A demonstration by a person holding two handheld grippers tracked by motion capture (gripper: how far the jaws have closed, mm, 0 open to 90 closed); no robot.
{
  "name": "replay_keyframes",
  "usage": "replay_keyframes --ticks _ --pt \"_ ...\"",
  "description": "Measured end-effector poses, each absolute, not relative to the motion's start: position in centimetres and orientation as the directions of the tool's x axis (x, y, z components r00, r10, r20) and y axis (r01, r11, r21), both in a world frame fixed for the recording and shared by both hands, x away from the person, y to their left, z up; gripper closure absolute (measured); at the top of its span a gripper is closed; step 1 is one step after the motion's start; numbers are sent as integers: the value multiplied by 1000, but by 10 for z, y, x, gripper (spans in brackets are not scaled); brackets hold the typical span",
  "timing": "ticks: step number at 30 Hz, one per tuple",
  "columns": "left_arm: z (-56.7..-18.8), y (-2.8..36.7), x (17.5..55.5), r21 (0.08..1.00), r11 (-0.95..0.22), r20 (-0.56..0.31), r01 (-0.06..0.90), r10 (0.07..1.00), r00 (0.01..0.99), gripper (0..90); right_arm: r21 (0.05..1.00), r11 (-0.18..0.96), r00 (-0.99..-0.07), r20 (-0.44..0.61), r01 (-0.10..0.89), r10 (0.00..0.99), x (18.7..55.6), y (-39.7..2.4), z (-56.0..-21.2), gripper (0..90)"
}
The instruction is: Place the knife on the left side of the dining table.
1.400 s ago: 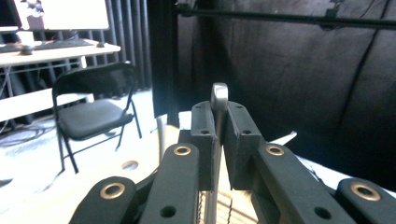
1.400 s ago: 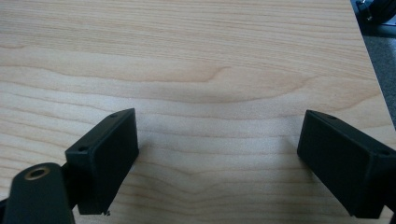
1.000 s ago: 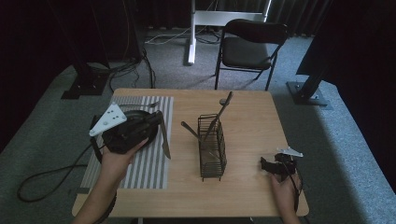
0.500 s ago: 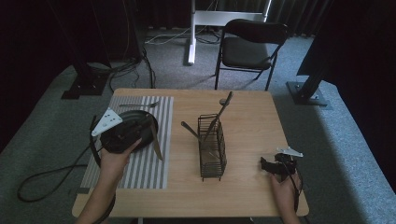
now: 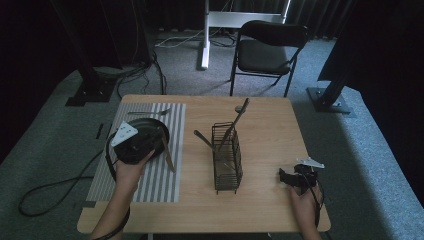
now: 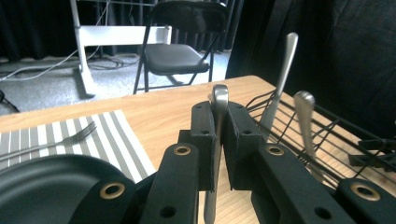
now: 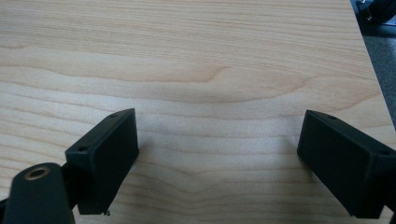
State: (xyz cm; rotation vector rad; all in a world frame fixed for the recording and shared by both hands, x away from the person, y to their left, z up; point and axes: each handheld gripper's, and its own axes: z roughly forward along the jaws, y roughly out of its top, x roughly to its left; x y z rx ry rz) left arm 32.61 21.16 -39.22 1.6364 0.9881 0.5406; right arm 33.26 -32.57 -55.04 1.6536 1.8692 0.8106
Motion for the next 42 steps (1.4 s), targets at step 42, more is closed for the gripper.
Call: replay_keyframes --ticks 42 --pt "-419 296 278 890 69 -255 452 894 367 770 722 78 -125 12 687 992 333 -325 -550 116"
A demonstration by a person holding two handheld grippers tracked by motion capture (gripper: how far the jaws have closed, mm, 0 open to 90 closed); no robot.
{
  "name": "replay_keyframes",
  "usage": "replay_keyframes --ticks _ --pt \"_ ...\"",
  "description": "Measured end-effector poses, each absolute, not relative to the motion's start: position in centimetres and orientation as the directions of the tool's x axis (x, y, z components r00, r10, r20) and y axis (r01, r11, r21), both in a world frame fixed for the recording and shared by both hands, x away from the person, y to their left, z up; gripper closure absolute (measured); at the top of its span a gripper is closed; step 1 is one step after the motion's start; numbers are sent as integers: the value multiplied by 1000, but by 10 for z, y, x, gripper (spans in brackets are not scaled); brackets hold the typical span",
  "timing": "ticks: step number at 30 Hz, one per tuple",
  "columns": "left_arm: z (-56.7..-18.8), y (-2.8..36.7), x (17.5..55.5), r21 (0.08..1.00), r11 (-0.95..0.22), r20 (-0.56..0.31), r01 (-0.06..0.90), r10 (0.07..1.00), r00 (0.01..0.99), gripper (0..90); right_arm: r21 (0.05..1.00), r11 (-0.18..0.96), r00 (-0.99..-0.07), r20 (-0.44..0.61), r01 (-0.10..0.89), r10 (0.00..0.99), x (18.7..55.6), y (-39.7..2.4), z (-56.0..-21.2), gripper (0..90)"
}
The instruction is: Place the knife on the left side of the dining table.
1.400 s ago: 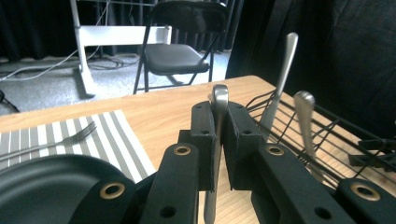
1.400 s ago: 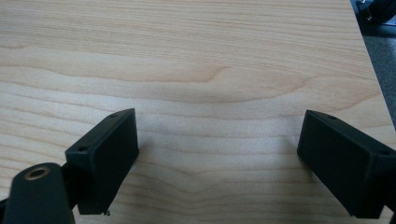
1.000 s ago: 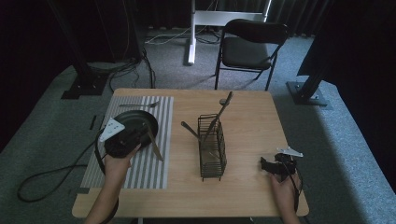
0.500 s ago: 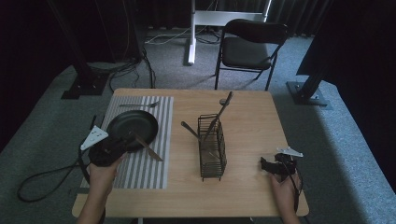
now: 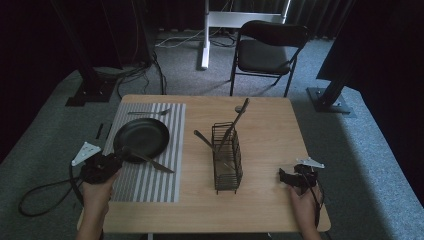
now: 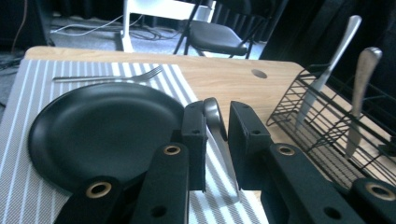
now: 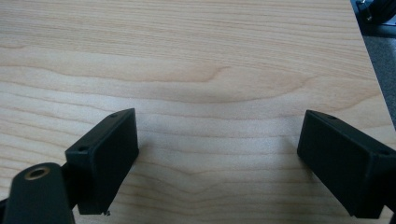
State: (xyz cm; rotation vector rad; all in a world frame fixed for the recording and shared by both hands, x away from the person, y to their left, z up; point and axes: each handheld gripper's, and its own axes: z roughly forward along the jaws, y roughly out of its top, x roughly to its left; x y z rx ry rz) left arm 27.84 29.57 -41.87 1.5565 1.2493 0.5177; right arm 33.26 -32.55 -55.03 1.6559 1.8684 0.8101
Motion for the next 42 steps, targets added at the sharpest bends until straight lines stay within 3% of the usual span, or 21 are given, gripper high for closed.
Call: replay_keyframes --ticks 29,42 --pt "-463 341 272 835 162 -338 525 905 260 684 722 78 -125 12 687 992 333 -325 -550 116" --pt "-502 366 282 788 202 -390 582 895 217 649 722 78 -125 12 687 992 333 -325 -550 116"
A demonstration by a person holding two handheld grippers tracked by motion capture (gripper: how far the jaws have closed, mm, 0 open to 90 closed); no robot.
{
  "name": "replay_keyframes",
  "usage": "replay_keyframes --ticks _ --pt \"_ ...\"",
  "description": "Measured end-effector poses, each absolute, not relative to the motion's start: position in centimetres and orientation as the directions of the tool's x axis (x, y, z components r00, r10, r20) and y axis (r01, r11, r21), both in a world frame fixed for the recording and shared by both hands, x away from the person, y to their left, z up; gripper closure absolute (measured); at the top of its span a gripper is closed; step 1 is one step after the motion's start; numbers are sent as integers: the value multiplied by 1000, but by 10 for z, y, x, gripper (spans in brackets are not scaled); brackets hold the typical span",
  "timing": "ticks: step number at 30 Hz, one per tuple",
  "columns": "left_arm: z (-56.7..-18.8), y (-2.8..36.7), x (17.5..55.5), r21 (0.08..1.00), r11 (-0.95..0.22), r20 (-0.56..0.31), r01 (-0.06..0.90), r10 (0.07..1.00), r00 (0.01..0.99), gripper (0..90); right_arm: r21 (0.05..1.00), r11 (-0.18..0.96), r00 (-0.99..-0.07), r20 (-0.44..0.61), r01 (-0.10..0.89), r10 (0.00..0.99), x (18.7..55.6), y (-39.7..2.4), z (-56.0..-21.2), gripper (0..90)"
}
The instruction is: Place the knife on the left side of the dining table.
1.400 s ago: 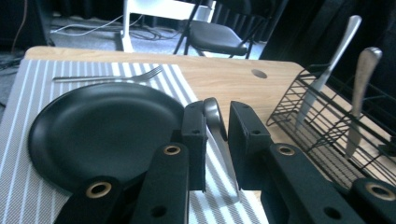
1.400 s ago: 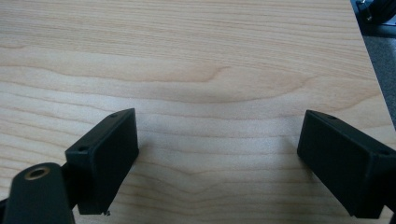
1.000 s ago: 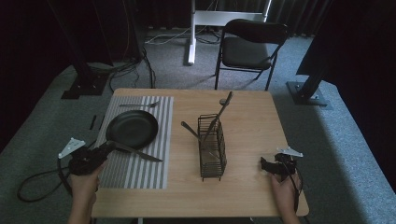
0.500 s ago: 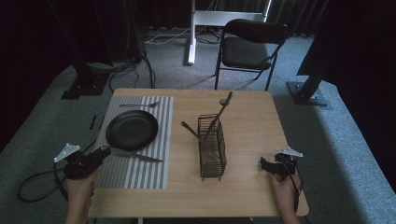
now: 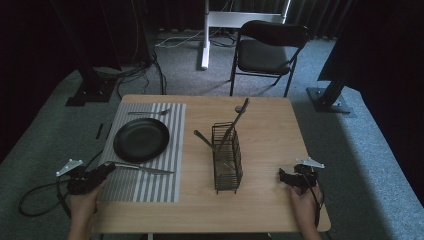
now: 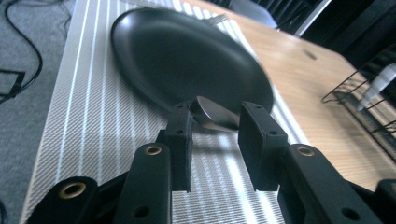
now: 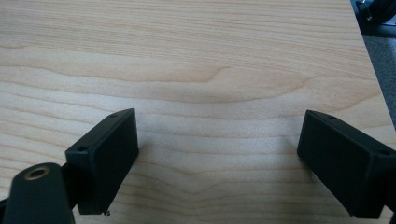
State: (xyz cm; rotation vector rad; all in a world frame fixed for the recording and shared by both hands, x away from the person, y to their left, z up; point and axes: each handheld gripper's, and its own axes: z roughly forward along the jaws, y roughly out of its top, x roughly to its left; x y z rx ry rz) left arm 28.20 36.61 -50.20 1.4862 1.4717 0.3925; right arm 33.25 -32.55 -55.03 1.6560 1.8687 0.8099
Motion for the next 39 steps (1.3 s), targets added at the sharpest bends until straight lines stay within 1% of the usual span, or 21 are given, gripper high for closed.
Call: replay_keyframes --ticks 2,12,18,26,29,31,33,34,36,39 --pt "-513 370 285 770 193 -380 609 904 194 634 722 78 -125 12 687 992 333 -325 -550 116" --pt "-530 375 292 752 148 -346 642 918 194 603 722 78 -125 12 687 992 333 -325 -550 116" --pt "-535 374 294 746 110 -306 657 932 192 594 722 78 -125 12 687 992 333 -325 -550 116" --pt "-543 372 300 720 100 -292 687 941 169 587 722 78 -125 12 687 992 333 -325 -550 116" --pt "-542 370 300 720 78 -269 690 948 173 582 722 78 -125 12 687 992 333 -325 -550 116" --pt "-542 369 300 723 70 -258 687 950 175 567 722 78 -125 12 687 992 333 -325 -550 116" --pt "-540 366 299 723 64 -238 688 958 161 530 722 78 -125 12 687 992 333 -325 -550 116" --pt "-540 366 299 725 67 -245 686 955 165 516 723 78 -125 12 687 992 333 -326 -550 116" --pt "-538 364 297 730 49 -224 681 959 171 512 723 78 -125 12 687 992 333 -326 -550 116" --pt "-536 363 291 738 51 -222 673 960 172 498 722 77 -125 12 687 992 333 -326 -550 116"
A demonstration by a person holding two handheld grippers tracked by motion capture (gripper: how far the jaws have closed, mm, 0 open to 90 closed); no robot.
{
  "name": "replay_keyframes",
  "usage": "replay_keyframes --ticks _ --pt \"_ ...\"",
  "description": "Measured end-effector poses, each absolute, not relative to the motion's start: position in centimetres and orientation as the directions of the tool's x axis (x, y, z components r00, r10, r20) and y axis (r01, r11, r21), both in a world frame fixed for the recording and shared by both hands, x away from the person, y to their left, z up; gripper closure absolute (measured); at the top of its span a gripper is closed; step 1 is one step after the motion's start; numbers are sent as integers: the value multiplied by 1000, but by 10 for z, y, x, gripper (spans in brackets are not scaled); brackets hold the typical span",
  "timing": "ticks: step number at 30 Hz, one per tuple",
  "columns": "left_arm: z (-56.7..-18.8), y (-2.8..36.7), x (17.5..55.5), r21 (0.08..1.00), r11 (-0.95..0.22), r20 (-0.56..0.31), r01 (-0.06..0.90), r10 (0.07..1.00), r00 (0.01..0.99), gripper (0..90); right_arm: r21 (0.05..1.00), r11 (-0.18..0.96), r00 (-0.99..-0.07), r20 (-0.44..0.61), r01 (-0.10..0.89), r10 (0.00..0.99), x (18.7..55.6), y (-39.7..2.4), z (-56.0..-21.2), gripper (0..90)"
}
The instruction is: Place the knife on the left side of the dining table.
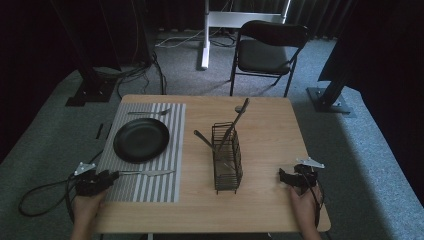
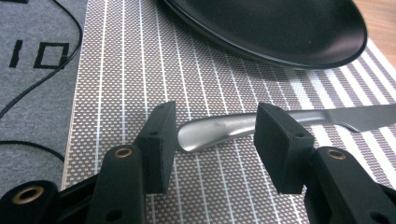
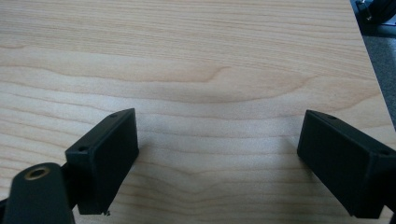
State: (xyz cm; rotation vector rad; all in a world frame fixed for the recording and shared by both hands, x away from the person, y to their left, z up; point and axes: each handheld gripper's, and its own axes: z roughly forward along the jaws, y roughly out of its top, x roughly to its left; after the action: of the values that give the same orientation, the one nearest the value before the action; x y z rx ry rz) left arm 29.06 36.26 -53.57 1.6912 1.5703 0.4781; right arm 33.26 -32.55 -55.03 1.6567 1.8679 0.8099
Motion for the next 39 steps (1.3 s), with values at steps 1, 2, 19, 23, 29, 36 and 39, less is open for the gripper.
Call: replay_keyframes --ticks 1,2,19,23,29,36,39 --pt "-535 362 288 743 55 -218 667 962 164 498 722 78 -125 12 687 992 333 -326 -550 116" --pt "-535 361 285 748 58 -219 661 962 164 498 722 77 -125 12 687 992 333 -326 -550 116" --pt "-535 324 252 788 -11 -123 615 977 175 394 722 78 -125 12 687 992 333 -326 -550 116" --pt "-535 322 252 783 -7 -129 623 976 173 343 722 78 -125 12 687 992 333 -326 -550 116" --pt "-537 317 250 764 -9 -99 645 986 131 180 722 78 -125 12 687 992 333 -326 -550 116" --pt "-539 312 249 756 -30 -63 654 991 119 0 722 78 -125 12 687 992 333 -326 -550 116" --pt "-538 309 247 778 -42 -39 627 993 115 0 722 78 -125 12 687 992 333 -326 -550 116"
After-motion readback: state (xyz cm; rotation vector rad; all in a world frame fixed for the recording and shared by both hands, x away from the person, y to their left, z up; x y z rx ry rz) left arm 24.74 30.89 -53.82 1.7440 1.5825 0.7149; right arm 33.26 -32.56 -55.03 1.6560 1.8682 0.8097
